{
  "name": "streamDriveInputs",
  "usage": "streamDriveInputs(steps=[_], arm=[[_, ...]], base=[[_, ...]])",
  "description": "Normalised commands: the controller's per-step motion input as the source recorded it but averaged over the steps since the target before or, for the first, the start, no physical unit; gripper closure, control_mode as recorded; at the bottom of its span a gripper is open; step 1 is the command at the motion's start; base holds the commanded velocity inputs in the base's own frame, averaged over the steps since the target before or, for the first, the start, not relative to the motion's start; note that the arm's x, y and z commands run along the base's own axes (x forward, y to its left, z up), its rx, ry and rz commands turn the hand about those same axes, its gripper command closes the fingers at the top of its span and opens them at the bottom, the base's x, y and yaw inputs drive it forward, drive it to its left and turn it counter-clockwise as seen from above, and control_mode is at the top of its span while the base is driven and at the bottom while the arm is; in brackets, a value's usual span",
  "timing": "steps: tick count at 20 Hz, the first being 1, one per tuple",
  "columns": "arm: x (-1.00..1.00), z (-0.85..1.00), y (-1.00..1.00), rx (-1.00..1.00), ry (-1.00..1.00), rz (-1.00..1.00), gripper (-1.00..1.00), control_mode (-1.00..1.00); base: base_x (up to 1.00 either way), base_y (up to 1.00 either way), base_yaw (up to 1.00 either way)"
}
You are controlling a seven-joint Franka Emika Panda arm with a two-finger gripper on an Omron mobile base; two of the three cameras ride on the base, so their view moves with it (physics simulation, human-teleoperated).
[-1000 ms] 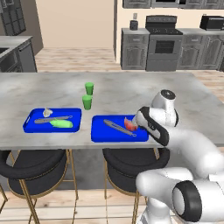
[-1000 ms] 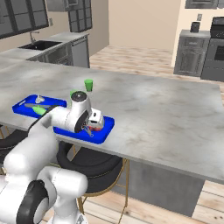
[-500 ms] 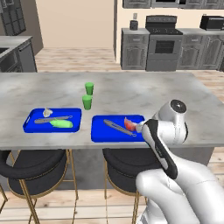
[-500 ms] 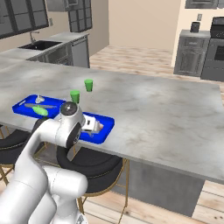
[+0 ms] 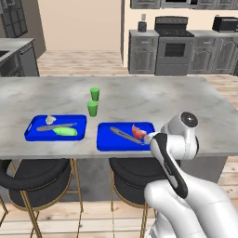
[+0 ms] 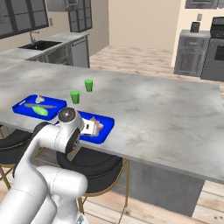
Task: Gather the garlic and corn from the fridge and place them on a tray on the dining counter. Then gather the steak and fish from the fridge and place them on the other tray.
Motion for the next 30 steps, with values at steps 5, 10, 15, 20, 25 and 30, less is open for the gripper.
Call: streamDriveInputs(steps=[5, 10, 15, 20, 25, 30], arm=[[0.0, 0.0, 0.0, 0.0, 0.0, 0.0, -1.0, 1.0], [0.0, 0.0, 0.0, 0.0, 0.0, 0.0, -1.0, 1.0], [0.0, 0.0, 0.0, 0.0, 0.0, 0.0, -1.0, 1.0], [0.0, 0.0, 0.0, 0.0, 0.0, 0.0, -1.0, 1.0], [0.0, 0.0, 0.0, 0.0, 0.0, 0.0, -1.0, 1.0], [0.0, 0.0, 0.0, 0.0, 0.0, 0.0, -1.0, 1.0]], base=[[0.0, 0.0, 0.0], [-0.84, -0.13, 0.0], [-0.5, -0.73, -0.15], [0.07, -1.0, -0.37], [0.09, -1.0, -0.37], [0.53, -1.0, -0.17]])
